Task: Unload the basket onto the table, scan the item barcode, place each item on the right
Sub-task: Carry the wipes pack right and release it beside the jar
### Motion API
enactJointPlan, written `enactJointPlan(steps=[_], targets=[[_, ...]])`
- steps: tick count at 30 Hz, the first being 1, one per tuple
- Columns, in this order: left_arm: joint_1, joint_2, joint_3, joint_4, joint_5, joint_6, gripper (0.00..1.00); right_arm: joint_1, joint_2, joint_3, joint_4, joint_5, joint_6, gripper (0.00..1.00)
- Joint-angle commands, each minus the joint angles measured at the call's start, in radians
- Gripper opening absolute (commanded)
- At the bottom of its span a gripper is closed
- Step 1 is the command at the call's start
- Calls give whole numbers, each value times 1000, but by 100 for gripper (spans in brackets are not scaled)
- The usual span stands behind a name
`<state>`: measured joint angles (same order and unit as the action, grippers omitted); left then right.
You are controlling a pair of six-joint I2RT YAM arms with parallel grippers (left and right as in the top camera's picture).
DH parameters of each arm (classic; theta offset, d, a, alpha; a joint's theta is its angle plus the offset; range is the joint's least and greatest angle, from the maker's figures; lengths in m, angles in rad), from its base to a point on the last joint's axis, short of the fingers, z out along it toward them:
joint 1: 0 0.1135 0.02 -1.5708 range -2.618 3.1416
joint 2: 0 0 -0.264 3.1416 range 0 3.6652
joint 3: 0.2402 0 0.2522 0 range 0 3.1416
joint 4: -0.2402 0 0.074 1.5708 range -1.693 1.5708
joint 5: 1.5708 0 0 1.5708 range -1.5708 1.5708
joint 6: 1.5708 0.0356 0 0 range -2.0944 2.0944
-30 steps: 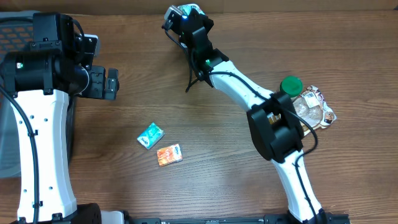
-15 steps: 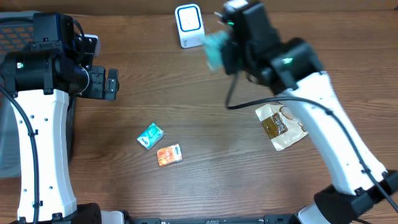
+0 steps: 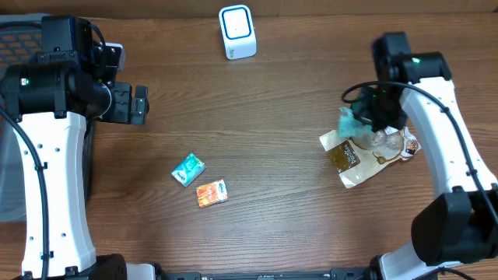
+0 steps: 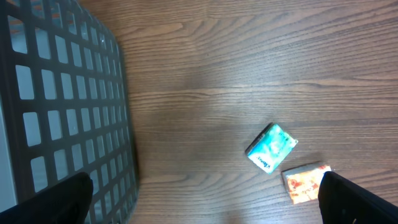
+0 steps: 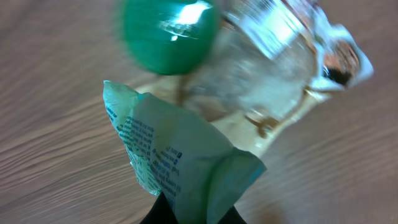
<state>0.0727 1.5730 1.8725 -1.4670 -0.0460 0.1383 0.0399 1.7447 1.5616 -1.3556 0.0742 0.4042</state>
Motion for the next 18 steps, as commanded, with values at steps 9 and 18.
enactJointPlan(steps=[9,18], targets=[[-1,3,8,1,-2,11,100,-140,-3,-81,45,-24,11,95],[-1,3,8,1,-2,11,100,-119,-14,-34,64,-380,-243,100]])
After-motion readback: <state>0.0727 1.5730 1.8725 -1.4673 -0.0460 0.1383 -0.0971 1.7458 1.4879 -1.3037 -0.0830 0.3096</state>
